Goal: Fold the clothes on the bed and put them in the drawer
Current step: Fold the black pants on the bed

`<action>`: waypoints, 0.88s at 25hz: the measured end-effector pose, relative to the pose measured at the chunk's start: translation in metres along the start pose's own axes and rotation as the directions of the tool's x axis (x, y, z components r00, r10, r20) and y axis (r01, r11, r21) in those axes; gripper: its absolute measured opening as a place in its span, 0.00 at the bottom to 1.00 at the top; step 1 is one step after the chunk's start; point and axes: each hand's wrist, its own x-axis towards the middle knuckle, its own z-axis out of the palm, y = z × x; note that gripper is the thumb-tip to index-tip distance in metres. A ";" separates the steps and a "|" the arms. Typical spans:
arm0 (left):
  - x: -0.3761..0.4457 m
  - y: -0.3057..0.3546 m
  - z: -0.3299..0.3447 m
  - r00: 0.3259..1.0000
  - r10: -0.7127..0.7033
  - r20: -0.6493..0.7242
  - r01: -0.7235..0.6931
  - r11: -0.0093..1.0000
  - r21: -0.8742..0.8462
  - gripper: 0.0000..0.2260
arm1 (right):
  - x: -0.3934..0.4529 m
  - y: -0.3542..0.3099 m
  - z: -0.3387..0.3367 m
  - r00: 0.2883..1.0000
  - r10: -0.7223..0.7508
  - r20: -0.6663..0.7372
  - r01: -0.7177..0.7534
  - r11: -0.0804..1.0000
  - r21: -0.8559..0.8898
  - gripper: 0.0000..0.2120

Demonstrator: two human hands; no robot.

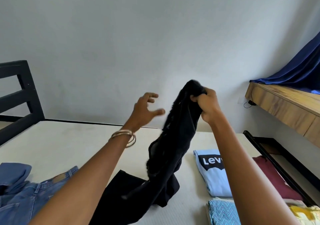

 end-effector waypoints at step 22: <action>0.072 0.097 -0.042 0.734 0.288 -0.616 -0.309 0.948 0.075 0.13 | 0.058 -0.080 -0.112 0.864 -0.415 -0.285 0.427 0.904 -0.023 0.05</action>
